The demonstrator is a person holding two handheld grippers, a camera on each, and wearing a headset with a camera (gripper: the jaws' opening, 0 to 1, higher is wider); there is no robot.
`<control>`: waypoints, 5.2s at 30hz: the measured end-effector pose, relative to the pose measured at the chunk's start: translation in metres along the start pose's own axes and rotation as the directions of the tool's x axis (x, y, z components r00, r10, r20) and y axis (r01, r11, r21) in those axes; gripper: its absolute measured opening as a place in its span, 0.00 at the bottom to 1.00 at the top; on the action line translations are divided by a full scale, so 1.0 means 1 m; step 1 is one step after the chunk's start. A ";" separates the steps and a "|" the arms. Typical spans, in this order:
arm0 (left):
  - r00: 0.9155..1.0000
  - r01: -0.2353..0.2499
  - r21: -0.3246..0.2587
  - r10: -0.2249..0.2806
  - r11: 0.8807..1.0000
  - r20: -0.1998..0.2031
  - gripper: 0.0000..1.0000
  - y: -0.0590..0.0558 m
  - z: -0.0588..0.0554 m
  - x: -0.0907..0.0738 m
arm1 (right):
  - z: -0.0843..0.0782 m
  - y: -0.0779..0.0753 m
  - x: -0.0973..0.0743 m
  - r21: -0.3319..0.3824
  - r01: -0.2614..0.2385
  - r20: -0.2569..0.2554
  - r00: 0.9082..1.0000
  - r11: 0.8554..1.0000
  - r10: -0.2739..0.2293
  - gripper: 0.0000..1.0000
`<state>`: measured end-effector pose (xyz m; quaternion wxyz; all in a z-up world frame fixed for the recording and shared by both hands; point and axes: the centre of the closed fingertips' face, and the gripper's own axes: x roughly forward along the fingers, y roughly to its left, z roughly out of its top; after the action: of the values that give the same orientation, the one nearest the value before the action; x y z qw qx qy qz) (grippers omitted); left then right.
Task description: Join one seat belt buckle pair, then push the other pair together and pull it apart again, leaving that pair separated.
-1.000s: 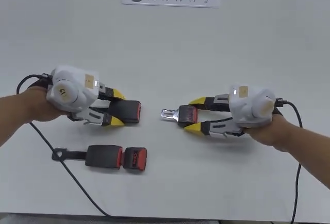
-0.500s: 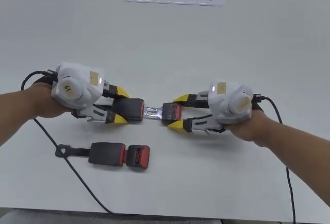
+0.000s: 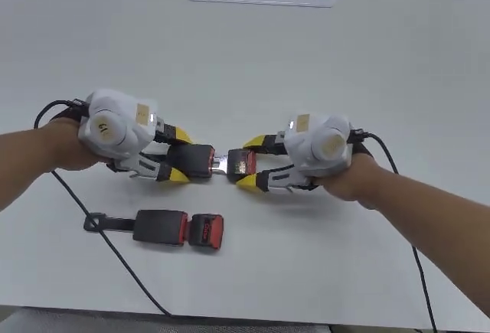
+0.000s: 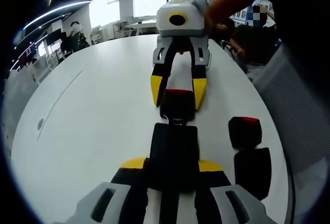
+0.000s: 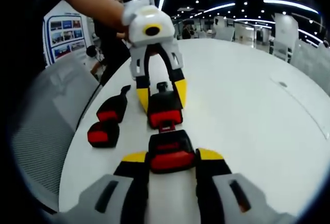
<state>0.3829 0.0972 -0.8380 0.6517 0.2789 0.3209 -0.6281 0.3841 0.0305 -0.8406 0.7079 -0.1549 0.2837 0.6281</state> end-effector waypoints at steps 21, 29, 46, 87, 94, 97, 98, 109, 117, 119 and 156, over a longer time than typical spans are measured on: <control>0.999 0.018 0.047 -0.016 0.999 -0.050 0.34 -0.002 0.000 0.001 | 0.012 0.005 0.017 0.022 0.021 -0.063 0.998 1.000 -0.020 0.35; 0.998 0.018 0.048 -0.015 0.999 -0.060 0.34 -0.001 -0.001 0.000 | 0.013 0.005 0.019 0.007 0.043 -0.116 0.992 0.999 -0.042 0.35; 0.997 0.021 0.055 -0.017 0.998 -0.074 0.35 -0.001 0.000 0.000 | 0.012 0.003 0.022 -0.021 0.065 -0.177 0.982 0.998 -0.068 0.35; 0.999 0.018 0.018 -0.018 1.000 -0.043 0.36 -0.002 0.001 -0.001 | -0.011 0.001 -0.010 -0.040 0.074 -0.112 0.991 0.996 -0.078 0.36; 0.999 0.019 0.009 -0.018 1.000 -0.037 0.36 -0.002 0.001 0.000 | -0.024 0.000 -0.030 -0.017 0.097 -0.099 0.990 0.995 -0.099 0.36; 0.999 0.019 0.000 -0.019 1.000 -0.032 0.36 -0.002 0.000 -0.001 | -0.030 -0.003 -0.038 -0.012 0.107 -0.088 0.990 0.994 -0.107 0.36; 0.999 0.019 -0.002 -0.019 1.000 -0.030 0.36 -0.002 0.000 -0.001 | -0.031 -0.003 -0.040 -0.010 0.108 -0.089 0.990 0.994 -0.108 0.36; 1.000 0.020 -0.010 -0.020 1.000 -0.024 0.36 -0.002 0.000 0.000 | -0.049 -0.005 -0.064 -0.001 0.112 -0.071 0.991 0.994 -0.112 0.37; 1.000 0.016 -0.019 -0.017 1.000 -0.023 0.36 -0.002 0.000 -0.001 | -0.062 -0.005 -0.084 0.004 0.130 -0.062 0.990 0.991 -0.130 0.37; 1.000 0.016 -0.022 -0.016 1.000 -0.023 0.36 -0.002 0.001 -0.001 | -0.065 -0.005 -0.089 0.005 0.131 -0.065 0.989 0.991 -0.131 0.37; 0.998 -0.053 -0.286 0.061 0.957 0.020 0.68 0.000 0.017 -0.010 | -0.065 -0.018 -0.118 0.220 0.325 -0.017 0.944 0.920 -0.330 0.74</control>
<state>0.3841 0.0907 -0.8197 0.7076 0.1820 0.3905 -0.5601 0.3827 -0.1049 -0.8241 0.8186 -0.1145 0.3139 0.4672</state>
